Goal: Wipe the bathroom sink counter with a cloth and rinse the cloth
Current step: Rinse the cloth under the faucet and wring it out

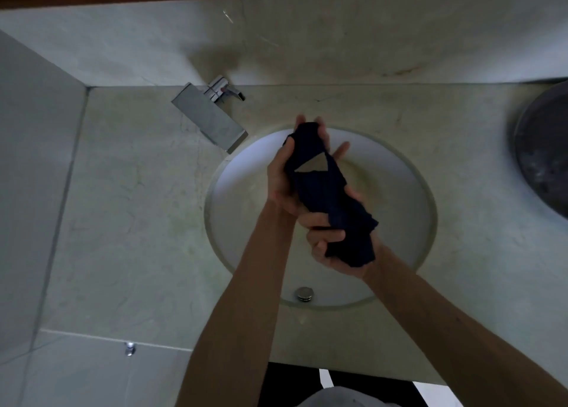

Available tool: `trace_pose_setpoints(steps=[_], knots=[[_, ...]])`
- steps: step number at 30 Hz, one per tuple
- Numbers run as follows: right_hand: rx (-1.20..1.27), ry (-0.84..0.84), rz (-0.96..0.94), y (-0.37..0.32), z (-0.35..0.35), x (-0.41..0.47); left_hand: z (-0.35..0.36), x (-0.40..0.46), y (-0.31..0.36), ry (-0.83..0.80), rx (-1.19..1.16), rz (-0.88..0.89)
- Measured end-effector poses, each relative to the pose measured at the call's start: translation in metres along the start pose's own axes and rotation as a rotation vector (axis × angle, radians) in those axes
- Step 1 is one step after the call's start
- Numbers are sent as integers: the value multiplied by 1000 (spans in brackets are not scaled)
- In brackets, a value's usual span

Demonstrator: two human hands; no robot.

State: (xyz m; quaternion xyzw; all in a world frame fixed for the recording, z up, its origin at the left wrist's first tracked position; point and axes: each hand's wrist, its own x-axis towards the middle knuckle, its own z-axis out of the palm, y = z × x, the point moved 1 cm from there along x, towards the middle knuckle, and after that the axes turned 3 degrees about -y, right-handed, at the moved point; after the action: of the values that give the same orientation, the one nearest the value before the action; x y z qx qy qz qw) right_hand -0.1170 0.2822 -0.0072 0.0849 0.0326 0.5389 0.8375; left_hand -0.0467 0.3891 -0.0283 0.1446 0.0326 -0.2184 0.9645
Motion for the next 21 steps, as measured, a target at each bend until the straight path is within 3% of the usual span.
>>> trace_pose_setpoints(steps=[4,6,10,13,16,18,21], knots=[[-21,31,-57,-1,4,-17,14,-2,16,52,29,-5],[-69,155,-58,-11,12,-24,13,-4,25,224,234,-60],[-613,842,-40,-28,12,-16,-8,0,28,545,701,-221],[-1150,1200,22,-26,-16,3,-44,10,11,757,961,-267],[-1612,1305,157,-21,-51,10,-74,16,-2,811,1316,-388],[-1688,1339,193,-18,-65,13,-78,16,-6,802,1512,-447],[-1676,1358,147,-15,-75,15,-77,17,-4,805,1591,-463]])
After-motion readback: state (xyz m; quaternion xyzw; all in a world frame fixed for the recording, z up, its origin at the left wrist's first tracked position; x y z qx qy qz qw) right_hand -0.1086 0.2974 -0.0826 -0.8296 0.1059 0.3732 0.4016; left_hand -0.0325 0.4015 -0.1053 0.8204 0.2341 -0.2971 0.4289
